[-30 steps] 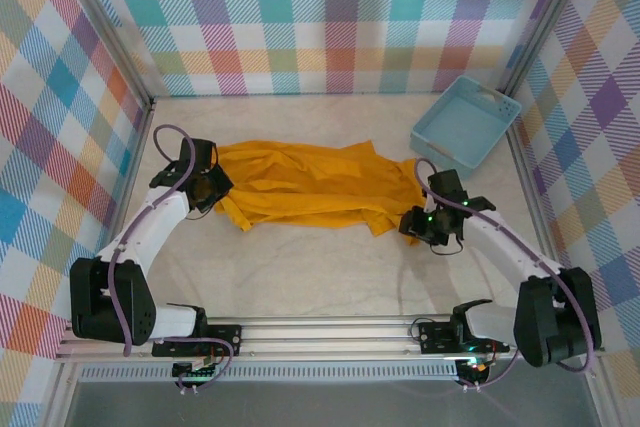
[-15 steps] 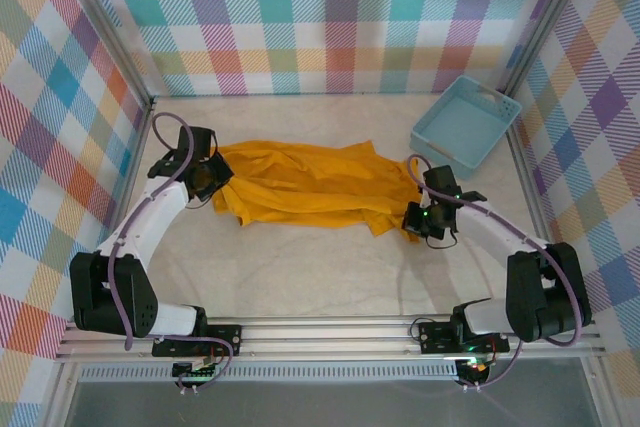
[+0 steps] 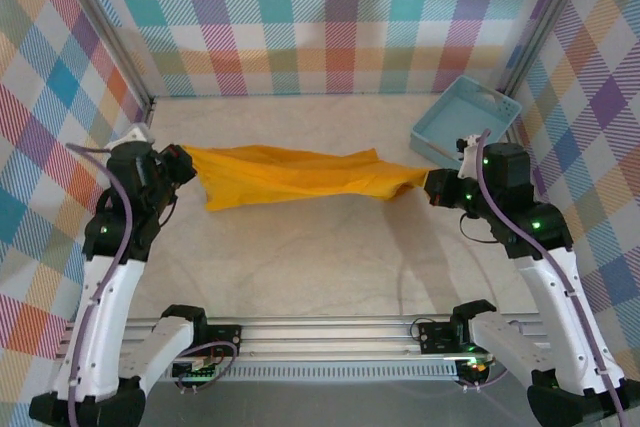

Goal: Fold the inside-out t-shirt

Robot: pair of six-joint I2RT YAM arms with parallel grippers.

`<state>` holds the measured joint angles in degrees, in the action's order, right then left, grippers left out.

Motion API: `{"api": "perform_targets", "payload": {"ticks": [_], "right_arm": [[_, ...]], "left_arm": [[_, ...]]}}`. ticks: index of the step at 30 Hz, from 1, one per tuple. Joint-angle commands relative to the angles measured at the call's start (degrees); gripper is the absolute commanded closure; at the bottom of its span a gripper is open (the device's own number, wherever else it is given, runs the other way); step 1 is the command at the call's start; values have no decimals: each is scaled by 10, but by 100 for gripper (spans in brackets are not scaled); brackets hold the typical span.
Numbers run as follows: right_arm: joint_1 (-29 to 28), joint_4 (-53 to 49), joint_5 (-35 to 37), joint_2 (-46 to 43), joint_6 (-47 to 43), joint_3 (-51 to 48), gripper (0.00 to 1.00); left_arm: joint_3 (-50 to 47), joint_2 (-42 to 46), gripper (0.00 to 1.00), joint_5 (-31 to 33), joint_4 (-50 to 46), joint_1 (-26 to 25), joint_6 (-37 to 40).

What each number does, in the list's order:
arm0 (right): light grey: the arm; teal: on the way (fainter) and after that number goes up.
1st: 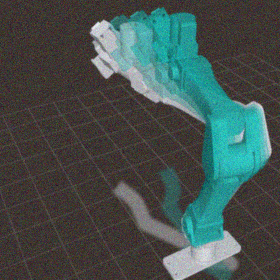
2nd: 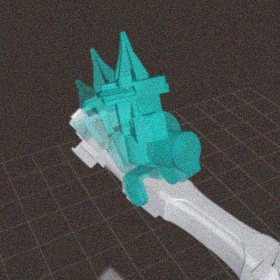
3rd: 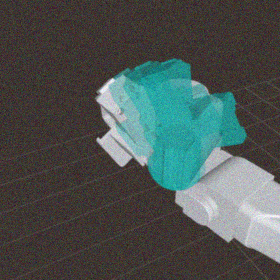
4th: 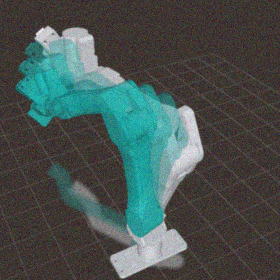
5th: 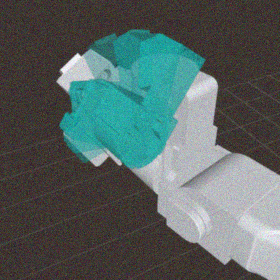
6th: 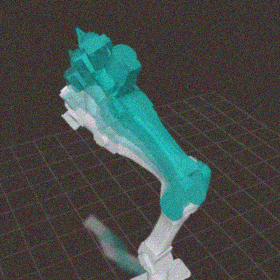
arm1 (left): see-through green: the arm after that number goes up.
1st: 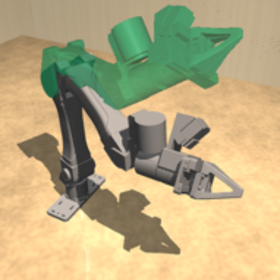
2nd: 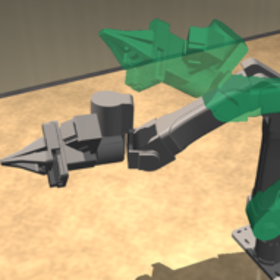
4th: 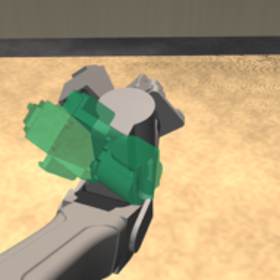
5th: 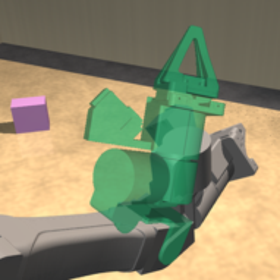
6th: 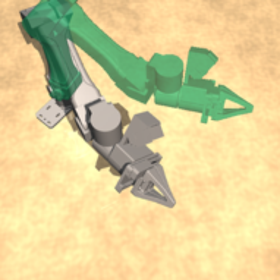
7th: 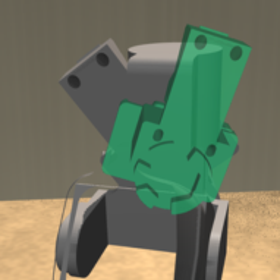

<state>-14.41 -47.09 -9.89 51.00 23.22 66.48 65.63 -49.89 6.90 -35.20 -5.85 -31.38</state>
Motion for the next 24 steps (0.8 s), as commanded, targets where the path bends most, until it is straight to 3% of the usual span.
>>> {"api": "perform_targets", "payload": {"ticks": [1, 8, 15, 20, 24], "right_arm": [[8, 0, -15, 59, 5, -25, 100], [21, 150, -79, 256, 38, -36, 100], [54, 191, -82, 423, 29, -11, 100], [65, 219, -67, 440, 10, -31, 79], [67, 218, -49, 418, -11, -43, 68]], "left_arm": [[-22, -93, 100, 43, -16, 5, 11], [51, -322, 100, 97, -53, 26, -10], [123, -476, 100, 54, -36, 58, 19], [164, -535, 100, 27, -42, 58, 47], [164, -551, 100, 9, -37, 58, 50]]}}
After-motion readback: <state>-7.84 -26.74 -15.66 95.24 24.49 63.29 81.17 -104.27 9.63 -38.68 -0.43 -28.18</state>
